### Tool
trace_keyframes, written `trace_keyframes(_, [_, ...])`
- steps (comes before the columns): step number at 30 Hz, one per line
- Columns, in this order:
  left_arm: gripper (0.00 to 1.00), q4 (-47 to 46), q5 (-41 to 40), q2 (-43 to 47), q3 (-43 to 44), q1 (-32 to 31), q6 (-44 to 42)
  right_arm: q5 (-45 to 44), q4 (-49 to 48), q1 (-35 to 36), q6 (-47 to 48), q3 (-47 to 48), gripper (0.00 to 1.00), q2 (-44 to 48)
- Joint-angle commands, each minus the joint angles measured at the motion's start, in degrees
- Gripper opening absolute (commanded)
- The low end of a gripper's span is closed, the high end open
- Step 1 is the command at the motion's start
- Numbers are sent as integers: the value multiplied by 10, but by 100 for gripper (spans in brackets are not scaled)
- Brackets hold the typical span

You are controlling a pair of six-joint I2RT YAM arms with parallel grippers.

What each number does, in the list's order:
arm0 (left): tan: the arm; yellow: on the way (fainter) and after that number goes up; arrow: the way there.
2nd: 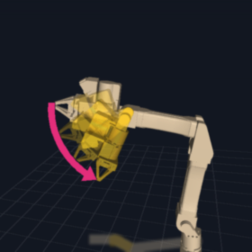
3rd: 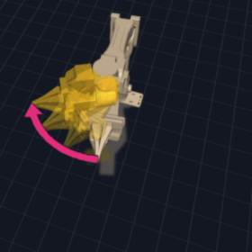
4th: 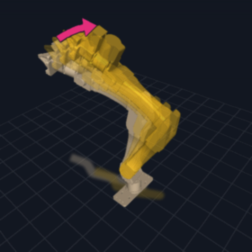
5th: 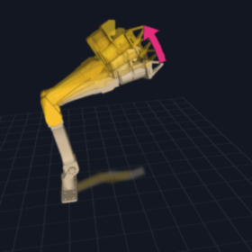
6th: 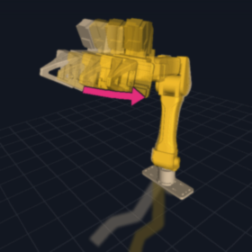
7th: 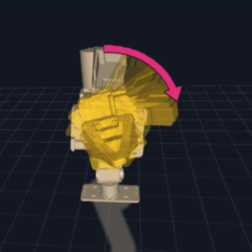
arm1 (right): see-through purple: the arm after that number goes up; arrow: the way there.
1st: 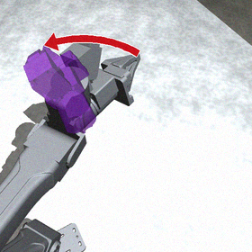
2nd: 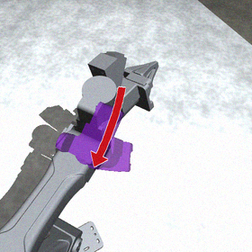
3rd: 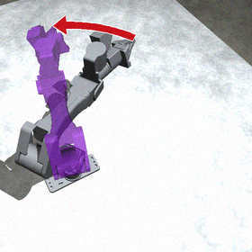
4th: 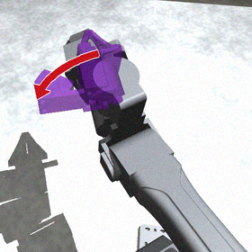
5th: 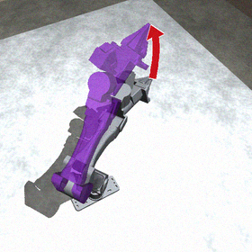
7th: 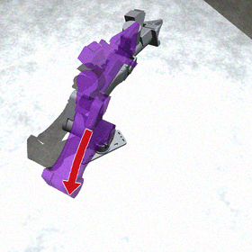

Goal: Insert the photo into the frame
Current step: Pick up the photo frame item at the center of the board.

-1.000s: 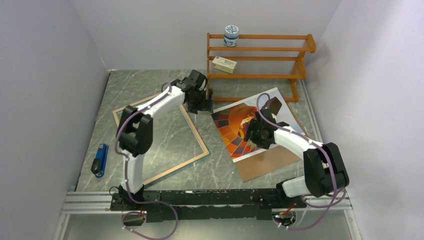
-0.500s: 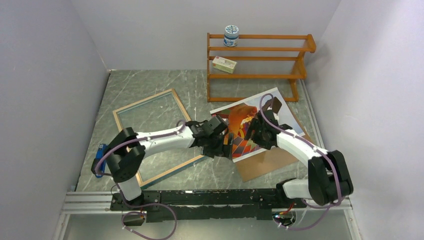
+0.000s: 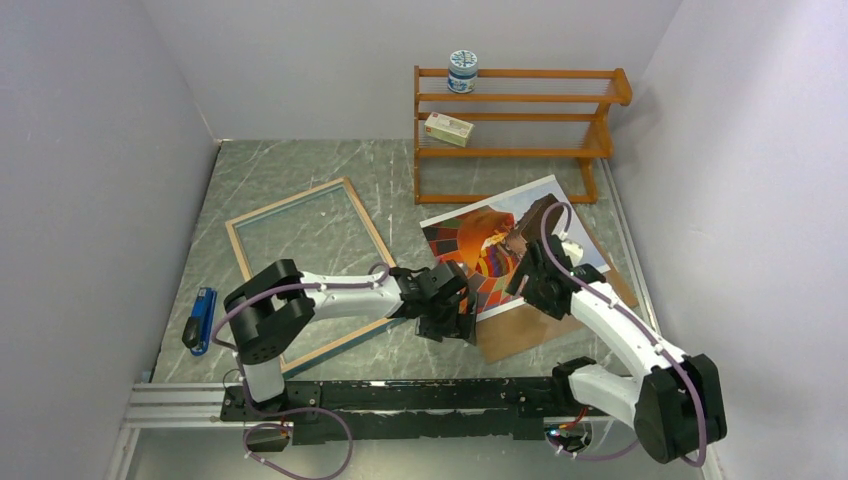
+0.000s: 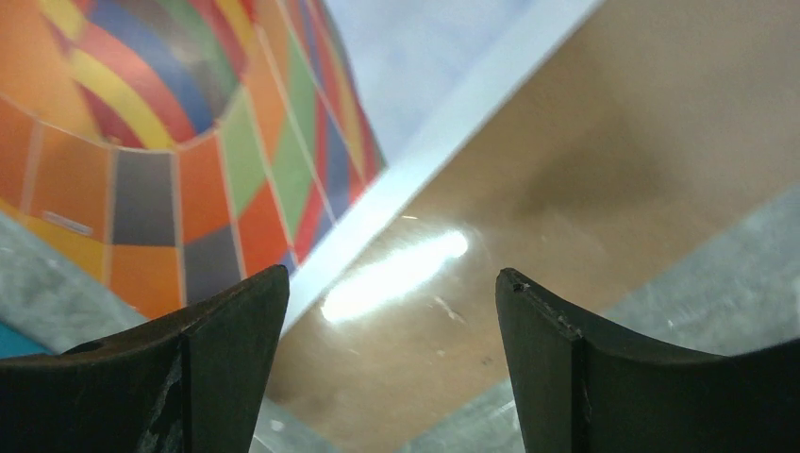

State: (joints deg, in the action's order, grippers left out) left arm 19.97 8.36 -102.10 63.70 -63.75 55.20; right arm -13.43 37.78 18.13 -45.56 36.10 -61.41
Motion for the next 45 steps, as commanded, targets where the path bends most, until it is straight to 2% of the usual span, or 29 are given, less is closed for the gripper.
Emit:
trace_keyframes(1, [90, -15, 3, -15, 11, -1, -3, -15, 52, 0, -33, -27, 84, 29])
trace_keyframes(7, [85, -35, 8, -28, 8, -1, -15, 32, 17, 0, -42, -57, 82, 14])
trace_keyframes(13, [78, -155, -12, -10, -95, -2, -2, 96, -31, 0, -47, -78, 77, -26])
trace_keyframes(17, [75, -217, 4, -23, -122, -2, 18, 119, -49, 0, -46, -88, 76, -48])
trace_keyframes(23, [72, -218, -40, -31, -146, 9, 23, 183, -103, 0, -58, -112, 75, -93])
trace_keyframes(31, [65, -439, 19, -48, -247, 12, 88, 199, -138, 0, -53, -125, 75, -131])
trace_keyframes(34, [62, -559, 29, -63, -286, 12, 106, 203, -145, 0, -53, -131, 75, -133])
trace_keyframes(37, [61, -638, 19, -72, -312, 12, 125, 204, -149, 0, -53, -136, 75, -130])
trace_keyframes(45, [59, -698, -44, -67, -328, 12, 146, 192, -149, 1, -62, -140, 75, -126])
